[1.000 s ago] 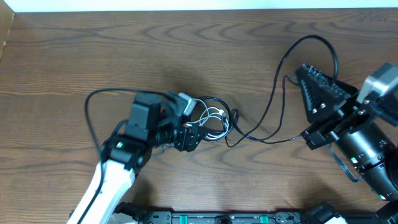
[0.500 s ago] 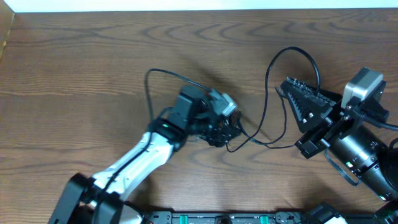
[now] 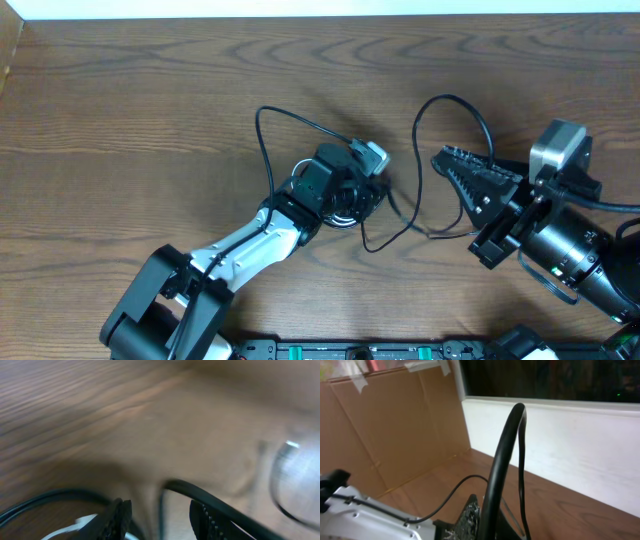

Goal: Untangle cables

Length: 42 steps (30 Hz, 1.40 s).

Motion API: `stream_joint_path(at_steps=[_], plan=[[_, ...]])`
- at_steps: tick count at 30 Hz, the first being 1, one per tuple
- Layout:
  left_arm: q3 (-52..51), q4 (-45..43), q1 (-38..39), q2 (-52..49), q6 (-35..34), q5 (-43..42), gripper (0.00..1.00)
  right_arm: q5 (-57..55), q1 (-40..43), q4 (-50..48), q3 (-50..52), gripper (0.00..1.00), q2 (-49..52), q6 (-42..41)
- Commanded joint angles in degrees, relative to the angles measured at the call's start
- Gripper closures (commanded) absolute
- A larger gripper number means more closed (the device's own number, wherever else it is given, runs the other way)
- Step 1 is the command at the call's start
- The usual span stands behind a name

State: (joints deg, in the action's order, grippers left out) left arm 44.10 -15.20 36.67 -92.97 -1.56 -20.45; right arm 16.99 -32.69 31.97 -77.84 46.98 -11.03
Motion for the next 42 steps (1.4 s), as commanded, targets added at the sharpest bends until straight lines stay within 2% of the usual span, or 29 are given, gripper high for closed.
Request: stream_joint_path(at_steps=[1, 7, 12, 14, 15, 16, 19, 24, 26, 28, 32, 38, 40, 42], plan=[[0.44, 0.39, 0.07, -3.30, -4.57, 9.86, 0.56, 2.03, 0.02, 0.59, -0.59, 0.99, -0.17, 0.79], [0.44, 0.46, 0.07, -9.64, -6.27, 9.77, 0.56, 1.75, 0.02, 1.64, -0.59, 0.99, -0.17, 0.83], [0.42, 1.40, 0.07, -11.19, -6.25, 9.79, 0.56, -1.07, 0.02, 3.89, -0.59, 0.99, -0.15, 0.85], [0.42, 1.42, 0.07, -11.19, -6.23, 9.79, 0.64, -2.25, 0.02, 4.81, -0.57, 0.99, -0.15, 0.87], [0.42, 1.55, 0.07, -11.19, -6.23, 9.79, 0.86, -3.04, 0.02, 5.33, -0.57, 0.99, -0.15, 0.85], [0.42, 1.62, 0.07, -11.19, -6.25, 9.79, 0.92, -3.78, 0.02, 5.90, -0.57, 0.99, -0.15, 0.87], [0.44, 2.10, 0.04, -11.19, -6.25, 10.23, 0.93, -7.78, 0.02, 7.96, -0.57, 0.99, -0.15, 0.85], [0.44, 6.03, -0.87, -8.00, -5.99, 14.78, 0.93, -25.79, 0.02, 16.13, -0.39, 0.99, -0.04, 0.81], [0.44, 9.81, -2.23, -3.30, -5.97, 18.32, 0.93, -37.99, 0.04, 21.22, -0.04, 0.99, 0.48, -0.87], [0.44, 14.51, -4.42, 3.80, -5.60, 23.15, 0.93, -48.89, 0.15, 26.05, 0.11, 0.99, 1.49, -6.40], [0.44, 22.69, -10.16, 20.17, -5.62, 31.63, 0.92, -62.93, 0.92, 33.88, 0.13, 0.99, 3.67, -17.16], [0.44, 29.18, -19.98, 41.70, -5.88, 33.57, 0.93, -65.68, 4.46, 38.82, 0.15, 0.99, 5.14, -26.23], [0.44, 30.64, -23.37, 50.31, -6.05, 33.05, 0.93, -63.30, 5.99, 38.49, 0.28, 0.99, 5.55, -26.67], [0.44, 30.95, -24.41, 54.38, -6.08, 31.71, 0.93, -60.11, 6.21, 38.40, 0.28, 0.99, 6.12, -26.62]])
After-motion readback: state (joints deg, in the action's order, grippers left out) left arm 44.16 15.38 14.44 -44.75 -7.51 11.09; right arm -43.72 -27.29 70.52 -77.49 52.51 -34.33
